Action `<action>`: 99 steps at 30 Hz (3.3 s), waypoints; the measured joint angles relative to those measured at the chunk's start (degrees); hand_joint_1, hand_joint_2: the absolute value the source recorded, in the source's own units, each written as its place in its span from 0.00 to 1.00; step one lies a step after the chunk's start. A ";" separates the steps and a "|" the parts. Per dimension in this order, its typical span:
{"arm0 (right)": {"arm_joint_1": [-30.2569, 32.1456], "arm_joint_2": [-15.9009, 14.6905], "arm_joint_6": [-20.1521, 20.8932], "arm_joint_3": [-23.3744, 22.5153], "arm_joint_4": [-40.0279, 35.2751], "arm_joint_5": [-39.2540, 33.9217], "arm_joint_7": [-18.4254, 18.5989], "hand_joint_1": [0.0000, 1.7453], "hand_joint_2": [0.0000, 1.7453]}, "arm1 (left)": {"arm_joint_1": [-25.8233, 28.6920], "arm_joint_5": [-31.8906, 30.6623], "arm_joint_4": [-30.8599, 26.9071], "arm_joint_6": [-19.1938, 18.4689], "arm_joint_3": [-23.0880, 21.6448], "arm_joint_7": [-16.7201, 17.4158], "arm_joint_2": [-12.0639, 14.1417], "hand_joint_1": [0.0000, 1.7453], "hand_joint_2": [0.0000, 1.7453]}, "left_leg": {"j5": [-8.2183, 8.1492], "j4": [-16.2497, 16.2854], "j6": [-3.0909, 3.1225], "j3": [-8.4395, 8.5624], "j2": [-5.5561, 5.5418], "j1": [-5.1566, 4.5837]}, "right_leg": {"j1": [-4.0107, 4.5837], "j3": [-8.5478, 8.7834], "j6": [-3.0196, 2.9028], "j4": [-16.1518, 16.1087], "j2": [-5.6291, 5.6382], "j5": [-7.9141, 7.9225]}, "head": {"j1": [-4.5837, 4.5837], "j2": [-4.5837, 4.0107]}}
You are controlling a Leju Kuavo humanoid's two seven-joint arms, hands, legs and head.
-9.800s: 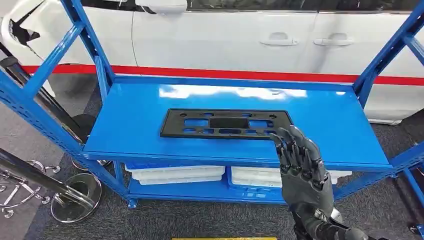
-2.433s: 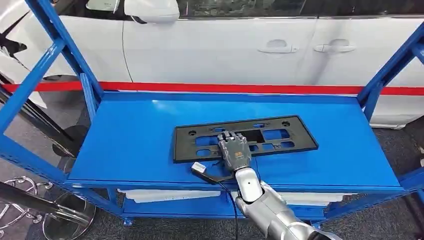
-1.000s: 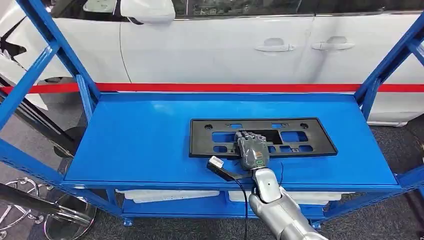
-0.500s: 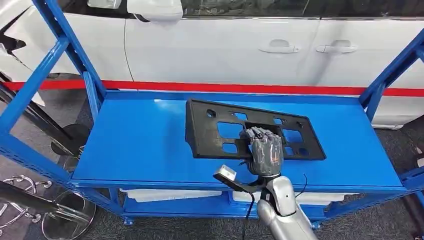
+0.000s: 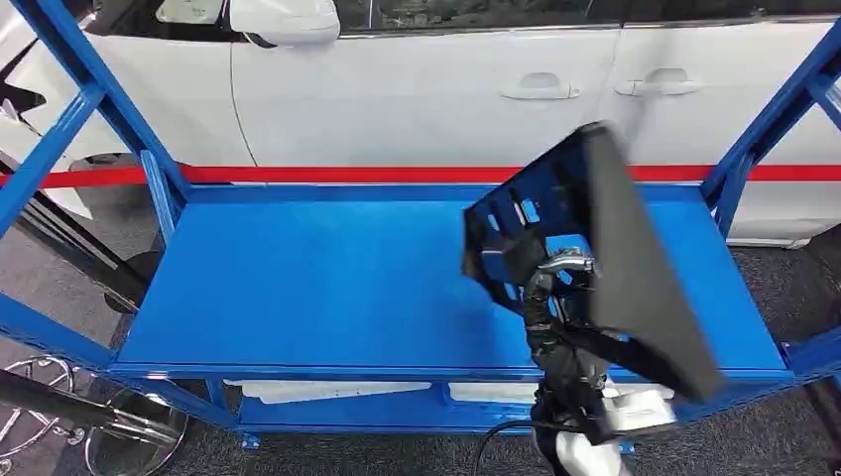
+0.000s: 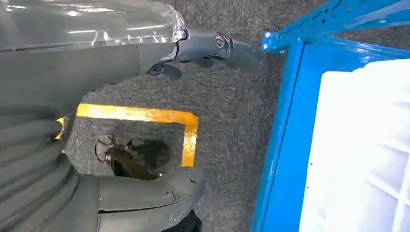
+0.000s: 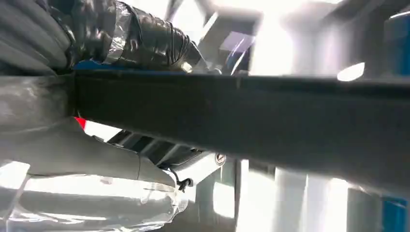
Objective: Take the parts from the cabinet and place them on the table.
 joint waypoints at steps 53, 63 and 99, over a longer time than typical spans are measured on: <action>-6.67 -6.05 44.66 -5.03 -6.77 -11.57 4.78 1.00 1.00 | -0.49 -6.16 0.00 7.06 4.17 27.60 -3.39 0.00 1.00 | 9.02 -14.16 1.09 3.35 0.61 -1.05 | -0.24 4.59 2.13 -1.80 -0.20 -2.03 | -0.02 0.00; -5.35 -6.76 36.15 -1.53 -9.57 -5.73 1.94 1.00 1.00 | -0.60 -10.38 0.00 7.85 3.47 27.72 -3.34 0.00 1.00 | 2.83 -5.55 0.60 6.47 0.50 -0.71 | -0.24 -1.58 0.48 -0.60 -0.74 2.08 | -0.02 0.00; -3.14 -10.64 34.76 -1.60 -13.39 -2.75 2.30 1.00 1.00 | -1.24 -14.80 -0.07 7.69 1.11 25.77 -4.22 0.00 1.00 | 1.01 -16.25 1.86 13.30 0.52 -1.28 | -0.33 -4.31 2.62 -0.40 -0.87 6.28 | 0.00 0.00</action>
